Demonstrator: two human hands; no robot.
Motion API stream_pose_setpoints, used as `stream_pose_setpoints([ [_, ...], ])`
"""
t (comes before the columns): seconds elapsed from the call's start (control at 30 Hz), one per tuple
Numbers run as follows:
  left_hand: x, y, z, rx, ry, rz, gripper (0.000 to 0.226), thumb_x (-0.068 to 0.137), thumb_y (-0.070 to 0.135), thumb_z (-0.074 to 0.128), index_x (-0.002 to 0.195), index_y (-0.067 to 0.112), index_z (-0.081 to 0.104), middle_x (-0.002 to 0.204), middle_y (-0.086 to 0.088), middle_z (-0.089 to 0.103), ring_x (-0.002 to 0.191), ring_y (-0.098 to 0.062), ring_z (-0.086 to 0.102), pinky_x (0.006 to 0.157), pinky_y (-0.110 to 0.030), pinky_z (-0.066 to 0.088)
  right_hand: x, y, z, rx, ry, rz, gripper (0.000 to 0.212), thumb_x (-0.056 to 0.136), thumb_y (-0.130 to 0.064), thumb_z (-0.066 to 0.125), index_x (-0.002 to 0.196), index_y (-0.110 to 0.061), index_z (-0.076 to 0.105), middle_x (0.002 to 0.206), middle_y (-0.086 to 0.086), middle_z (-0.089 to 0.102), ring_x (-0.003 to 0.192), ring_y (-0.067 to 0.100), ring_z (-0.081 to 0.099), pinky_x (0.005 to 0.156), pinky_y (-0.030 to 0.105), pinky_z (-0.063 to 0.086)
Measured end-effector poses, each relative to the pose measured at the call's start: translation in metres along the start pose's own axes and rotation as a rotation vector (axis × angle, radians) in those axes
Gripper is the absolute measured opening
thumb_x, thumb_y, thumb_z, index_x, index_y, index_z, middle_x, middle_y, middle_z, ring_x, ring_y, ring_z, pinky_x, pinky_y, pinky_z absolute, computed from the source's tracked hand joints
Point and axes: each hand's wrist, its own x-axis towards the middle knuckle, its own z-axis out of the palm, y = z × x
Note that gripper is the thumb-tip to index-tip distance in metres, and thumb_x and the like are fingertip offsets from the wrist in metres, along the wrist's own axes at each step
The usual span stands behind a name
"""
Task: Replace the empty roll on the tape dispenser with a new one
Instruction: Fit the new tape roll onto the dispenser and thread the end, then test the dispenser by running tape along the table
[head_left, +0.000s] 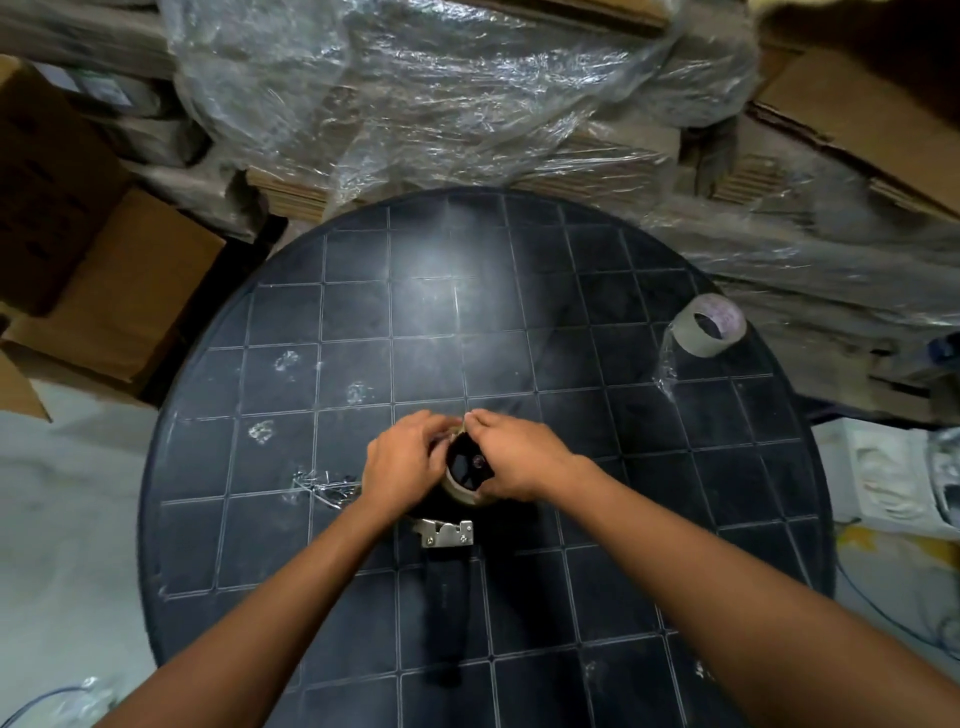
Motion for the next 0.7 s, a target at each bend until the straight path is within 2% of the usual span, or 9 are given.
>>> stream_pose_setpoints([
  [0.13, -0.009, 0.003, 0.006, 0.127, 0.05, 0.054, 0.029, 0.089, 0.033, 0.05, 0.114, 0.037, 0.064, 0.089, 0.008, 0.064, 0.089, -0.016, 0.064, 0.062, -0.037, 0.054, -0.007, -0.004, 0.002, 0.085, -0.046, 0.042, 0.099, 0.081, -0.033, 0.075, 0.156, -0.011, 0.013, 0.164, 0.002, 0.014, 0.15, 0.024, 0.017, 0.111, 0.053, 0.037],
  [0.23, -0.005, 0.005, -0.001, 0.062, 0.003, 0.011, 0.028, 0.09, 0.035, 0.05, 0.113, 0.035, 0.066, 0.097, 0.009, 0.066, 0.095, -0.015, 0.064, 0.07, -0.035, 0.053, -0.009, -0.012, -0.005, 0.114, -0.043, 0.07, 0.098, 0.081, -0.033, 0.075, 0.156, -0.014, 0.014, 0.165, 0.002, 0.012, 0.151, 0.025, 0.016, 0.112, 0.052, 0.036],
  [0.3, -0.001, 0.008, -0.012, -0.11, -0.03, -0.026, 0.029, 0.09, 0.03, 0.054, 0.116, 0.026, 0.068, 0.11, 0.005, 0.066, 0.104, -0.015, 0.062, 0.084, -0.034, 0.051, -0.012, -0.013, 0.001, 0.217, -0.004, 0.153, 0.101, 0.079, -0.032, 0.077, 0.157, -0.02, 0.014, 0.166, 0.005, 0.011, 0.151, 0.027, 0.018, 0.113, 0.05, 0.036],
  [0.37, -0.001, 0.009, -0.029, -0.322, 0.072, -0.141, 0.029, 0.09, 0.021, 0.058, 0.116, 0.014, 0.066, 0.115, -0.003, 0.065, 0.106, -0.017, 0.06, 0.094, -0.034, 0.048, -0.024, -0.014, 0.016, 0.398, 0.168, 0.309, 0.096, 0.077, -0.033, 0.078, 0.154, -0.023, 0.023, 0.16, 0.011, 0.025, 0.144, 0.03, 0.032, 0.109, 0.046, 0.041],
  [0.43, -0.01, 0.001, -0.05, -0.415, 0.256, -0.351, 0.018, 0.09, 0.015, 0.059, 0.105, 0.011, 0.069, 0.1, -0.003, 0.068, 0.092, -0.017, 0.063, 0.086, -0.032, 0.049, -0.047, -0.021, 0.036, 0.619, 0.424, 0.474, 0.067, 0.08, -0.038, 0.075, 0.139, -0.021, 0.046, 0.136, 0.01, 0.053, 0.123, 0.028, 0.054, 0.095, 0.041, 0.049],
  [0.47, -0.017, -0.008, -0.057, -0.408, 0.333, -0.457, 0.013, 0.09, 0.015, 0.058, 0.094, 0.012, 0.069, 0.088, -0.003, 0.069, 0.082, -0.02, 0.064, 0.08, -0.033, 0.05, -0.059, -0.026, 0.045, 0.725, 0.463, 0.557, 0.051, 0.082, -0.042, 0.072, 0.125, -0.019, 0.056, 0.121, 0.007, 0.061, 0.109, 0.026, 0.06, 0.087, 0.038, 0.052],
  [0.5, -0.027, -0.018, -0.064, -0.402, 0.365, -0.558, 0.014, 0.088, 0.019, 0.055, 0.084, 0.012, 0.067, 0.077, -0.004, 0.069, 0.074, -0.024, 0.064, 0.073, -0.035, 0.052, -0.068, -0.03, 0.054, 0.851, 0.413, 0.616, 0.042, 0.083, -0.047, 0.071, 0.111, -0.016, 0.062, 0.107, 0.005, 0.066, 0.096, 0.023, 0.064, 0.08, 0.036, 0.052],
  [0.6, -0.059, -0.039, -0.065, -0.608, 0.174, -0.833, 0.02, 0.091, 0.021, 0.053, 0.084, 0.005, 0.062, 0.057, -0.01, 0.062, 0.046, -0.026, 0.059, 0.047, -0.031, 0.05, -0.086, -0.041, 0.074, 1.301, 0.006, 0.618, 0.063, 0.074, -0.065, 0.071, 0.094, -0.006, 0.069, 0.083, 0.005, 0.069, 0.066, 0.016, 0.062, 0.061, 0.029, 0.048],
  [0.7, -0.083, -0.04, -0.056, -0.752, -0.119, -1.004, 0.03, 0.098, 0.031, 0.053, 0.097, 0.001, 0.056, 0.059, -0.019, 0.06, 0.038, -0.024, 0.057, 0.035, -0.023, 0.046, -0.085, -0.053, 0.084, 1.392, -0.279, 0.553, 0.058, 0.071, -0.065, 0.074, 0.099, -0.015, 0.065, 0.097, 0.004, 0.07, 0.081, 0.017, 0.069, 0.071, 0.028, 0.053],
])
